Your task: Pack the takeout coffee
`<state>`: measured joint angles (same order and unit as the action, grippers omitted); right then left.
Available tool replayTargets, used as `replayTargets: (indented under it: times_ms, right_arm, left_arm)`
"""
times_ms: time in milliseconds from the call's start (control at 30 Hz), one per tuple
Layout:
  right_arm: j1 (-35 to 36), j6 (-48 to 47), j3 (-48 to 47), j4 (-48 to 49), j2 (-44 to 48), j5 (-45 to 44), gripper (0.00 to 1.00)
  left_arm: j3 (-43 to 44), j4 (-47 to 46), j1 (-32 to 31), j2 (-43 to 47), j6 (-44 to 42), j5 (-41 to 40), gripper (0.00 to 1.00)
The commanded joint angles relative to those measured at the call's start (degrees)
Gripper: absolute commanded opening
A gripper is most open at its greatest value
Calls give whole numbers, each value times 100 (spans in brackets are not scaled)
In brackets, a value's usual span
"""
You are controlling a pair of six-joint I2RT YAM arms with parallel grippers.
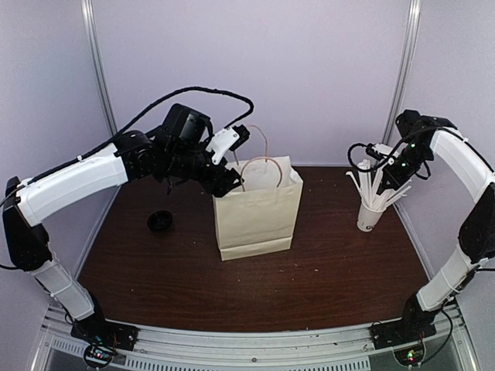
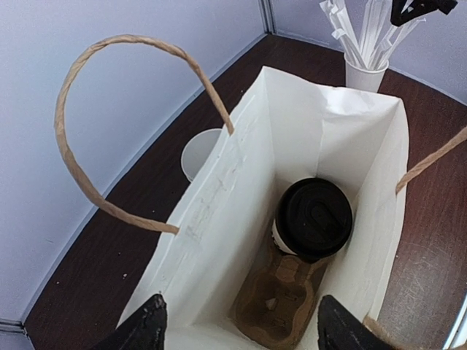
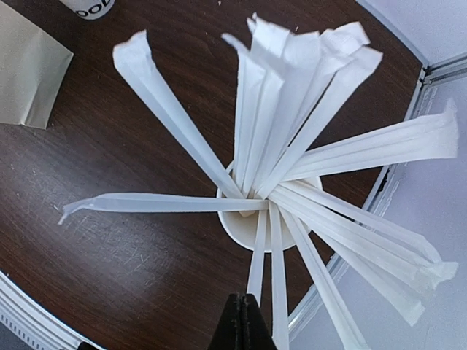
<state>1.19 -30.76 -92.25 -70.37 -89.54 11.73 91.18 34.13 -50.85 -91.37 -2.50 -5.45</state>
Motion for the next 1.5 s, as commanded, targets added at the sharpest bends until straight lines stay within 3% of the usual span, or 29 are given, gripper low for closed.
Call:
replayTargets:
  times_ms: [0, 167, 500, 700, 933, 1233, 1467]
  right_arm:
    - [-31, 71, -627, -466, 404, 235, 0]
    - [-31, -61, -1554, -979, 718, 745, 0]
    - [-31, -7, -2180, -1059, 1187, 1848, 0]
    - [-31, 106, -3034, -1189, 907, 3499, 0]
    - [128, 946, -3576, -273, 472, 4642, 0]
    - [1635, 742, -3847, -362, -403, 4276, 0]
    - [2934, 799, -4534, -16, -1564, 3326, 0]
  left_arm:
    - [233, -36, 115, 311, -108, -138, 73]
    - [273, 78, 205, 510, -57, -246, 75]
    - [565, 400, 235, 694, 231, -345, 76]
    - [546, 450, 236, 823, 401, -458, 76]
    - [247, 380, 234, 1135, 453, -696, 76]
    - [-188, 462, 238, 1720, 405, -1269, 77]
    - [-759, 499, 234, 2275, 582, -1653, 79]
